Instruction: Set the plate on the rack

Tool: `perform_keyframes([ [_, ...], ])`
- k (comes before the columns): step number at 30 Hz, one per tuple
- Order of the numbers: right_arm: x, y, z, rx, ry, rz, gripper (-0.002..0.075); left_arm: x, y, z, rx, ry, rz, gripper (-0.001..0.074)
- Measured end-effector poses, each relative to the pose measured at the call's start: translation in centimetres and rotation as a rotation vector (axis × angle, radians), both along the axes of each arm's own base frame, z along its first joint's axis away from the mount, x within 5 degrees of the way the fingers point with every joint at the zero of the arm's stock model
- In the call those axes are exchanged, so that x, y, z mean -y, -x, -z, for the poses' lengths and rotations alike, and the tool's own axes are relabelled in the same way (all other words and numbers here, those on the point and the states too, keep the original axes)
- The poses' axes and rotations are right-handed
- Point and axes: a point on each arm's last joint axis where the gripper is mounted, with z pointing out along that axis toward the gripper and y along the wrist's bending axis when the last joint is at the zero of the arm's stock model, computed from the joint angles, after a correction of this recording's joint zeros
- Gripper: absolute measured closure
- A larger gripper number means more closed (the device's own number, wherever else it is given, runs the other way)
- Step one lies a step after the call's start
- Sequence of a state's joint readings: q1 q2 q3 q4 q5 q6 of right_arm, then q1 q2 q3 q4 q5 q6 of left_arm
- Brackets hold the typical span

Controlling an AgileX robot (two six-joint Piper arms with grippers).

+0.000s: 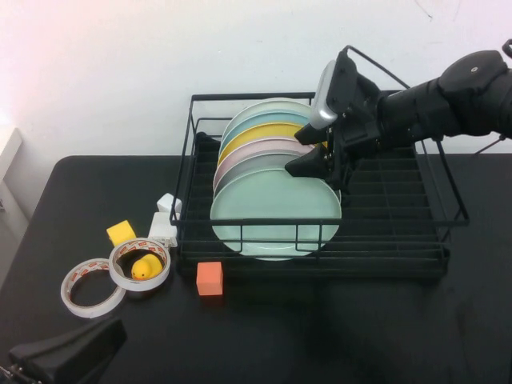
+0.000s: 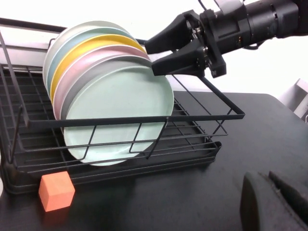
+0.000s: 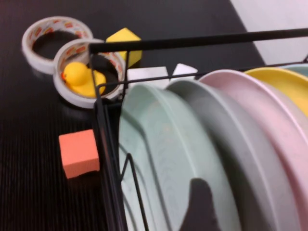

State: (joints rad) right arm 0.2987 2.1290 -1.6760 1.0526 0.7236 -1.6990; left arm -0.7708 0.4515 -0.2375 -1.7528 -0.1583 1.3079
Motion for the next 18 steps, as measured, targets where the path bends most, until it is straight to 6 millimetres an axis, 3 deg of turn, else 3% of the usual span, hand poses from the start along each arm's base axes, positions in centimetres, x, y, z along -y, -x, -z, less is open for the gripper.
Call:
perform_keyframes([
  [4, 0.4, 0.2, -1.3, 0.017, 0.002, 0.017, 0.0227, 0.0, 0.0, 0.0, 0.0, 0.0, 0.0, 0.0736],
  [7, 1.1, 0.7, -3.9, 0.059, -0.015, 0.037, 0.0222, 0.0, 0.0, 0.0, 0.0, 0.0, -0.002, 0.0736],
  [13, 4.5, 3.2, -12.4, 0.078, -0.137, 0.173, 0.0245, 0.0, 0.0, 0.0, 0.0, -0.001, -0.005, 0.0736],
  [15, 6.1, 4.9, -15.2, 0.055, -0.172, 0.212, 0.0312, -0.1, -0.1, 0.0, 0.0, -0.002, -0.01, 0.0736],
  [18, 8.1, 7.7, -18.4, 0.035, -0.172, 0.208, 0.0506, -0.4, -0.3, 0.1, 0.002, -0.017, -0.052, 0.0736],
])
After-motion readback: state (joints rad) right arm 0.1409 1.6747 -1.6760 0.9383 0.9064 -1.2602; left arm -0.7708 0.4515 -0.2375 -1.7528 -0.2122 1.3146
